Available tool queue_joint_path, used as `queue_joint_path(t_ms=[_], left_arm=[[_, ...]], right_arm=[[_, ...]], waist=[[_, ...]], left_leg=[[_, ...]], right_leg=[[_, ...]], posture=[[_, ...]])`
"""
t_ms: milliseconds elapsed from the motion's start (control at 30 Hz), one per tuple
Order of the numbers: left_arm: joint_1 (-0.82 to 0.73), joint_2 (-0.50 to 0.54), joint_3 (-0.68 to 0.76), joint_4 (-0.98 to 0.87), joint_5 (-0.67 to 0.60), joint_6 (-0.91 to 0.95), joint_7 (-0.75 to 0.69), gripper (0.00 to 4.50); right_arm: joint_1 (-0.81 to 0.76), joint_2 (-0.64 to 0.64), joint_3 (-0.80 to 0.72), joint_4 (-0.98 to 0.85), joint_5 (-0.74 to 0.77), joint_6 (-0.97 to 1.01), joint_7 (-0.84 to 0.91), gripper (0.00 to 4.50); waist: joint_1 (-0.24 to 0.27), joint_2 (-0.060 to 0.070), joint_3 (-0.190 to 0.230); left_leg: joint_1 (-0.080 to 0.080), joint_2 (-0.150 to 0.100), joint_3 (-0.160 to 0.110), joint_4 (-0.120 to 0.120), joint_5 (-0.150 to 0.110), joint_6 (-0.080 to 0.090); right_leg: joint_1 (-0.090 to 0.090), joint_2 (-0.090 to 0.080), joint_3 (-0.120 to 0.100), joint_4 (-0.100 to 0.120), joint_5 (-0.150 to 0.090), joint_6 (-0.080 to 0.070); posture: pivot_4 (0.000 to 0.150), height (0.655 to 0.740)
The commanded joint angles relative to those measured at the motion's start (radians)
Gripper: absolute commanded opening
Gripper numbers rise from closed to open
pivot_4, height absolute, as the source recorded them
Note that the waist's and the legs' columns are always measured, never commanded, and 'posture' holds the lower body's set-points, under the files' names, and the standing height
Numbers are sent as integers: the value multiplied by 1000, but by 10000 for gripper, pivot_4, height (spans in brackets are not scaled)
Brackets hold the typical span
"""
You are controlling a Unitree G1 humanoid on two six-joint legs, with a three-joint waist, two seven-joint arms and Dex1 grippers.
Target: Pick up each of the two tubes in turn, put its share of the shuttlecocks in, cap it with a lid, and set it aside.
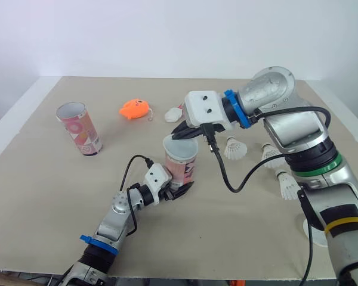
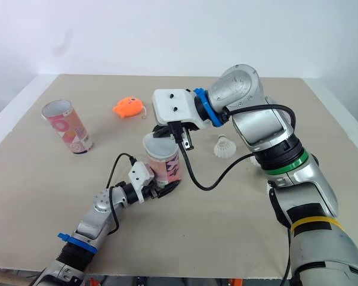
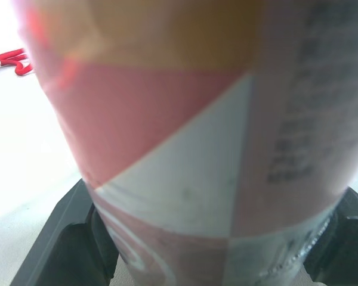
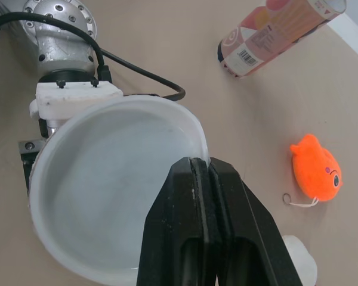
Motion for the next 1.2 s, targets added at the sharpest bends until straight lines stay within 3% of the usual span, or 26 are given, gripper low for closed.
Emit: queue_joint_path(t_ms=[33, 967, 1000, 1033, 1133, 1167, 1200], left_arm=[[29, 10, -9, 43, 19, 35, 7, 33721], [32, 9, -10, 28, 18, 58, 6, 33721], [33, 9, -10, 28, 18, 59, 6, 33721], [33, 9, -10, 27, 18, 60, 6, 33721], [33, 10, -9, 27, 17, 62, 6, 33721], [33, 10, -8, 28, 17, 63, 5, 33721], [32, 10, -8, 29, 17, 63, 5, 33721]], right_arm=[[-30, -28, 2, -13, -42, -28, 17, 1277], [65, 6, 53, -60, -135, -95, 35, 1277], [65, 7, 52, -60, -135, -95, 37, 7608], [67, 7, 51, -60, -135, -96, 39, 9252], [71, 8, 47, -63, -133, -96, 46, 22787], [72, 8, 44, -65, -132, -95, 49, 25474], [72, 8, 42, -67, -131, -95, 52, 32256]], waist=[[0, 0, 0], [0, 0, -4], [0, 0, -4], [0, 0, -4], [0, 1, -6], [0, 1, -7], [0, 1, -7]], left_leg=[[0, 0, 0, 0, 0, 0], [1, -1, 0, -2, 0, 0], [2, -1, 0, -2, 0, 0], [2, -1, 0, -2, 0, 0], [2, -1, 0, -2, 0, 0], [2, -1, 0, -3, 0, 0], [2, -1, 0, -3, 0, 0]], right_leg=[[0, -1, 0, 0, 0, 0], [1, -2, -2, -1, -1, 0], [1, -2, -2, -1, -1, 0], [1, -2, -2, -1, -1, 0], [1, -2, -2, -1, -2, 0], [1, -2, -2, -1, -2, -1], [1, -2, -2, -1, -2, -1]], posture=[[1500, 7400], [1500, 7400], [1500, 7400], [1500, 7400], [1500, 7400], [1500, 7400], [1500, 7400]])
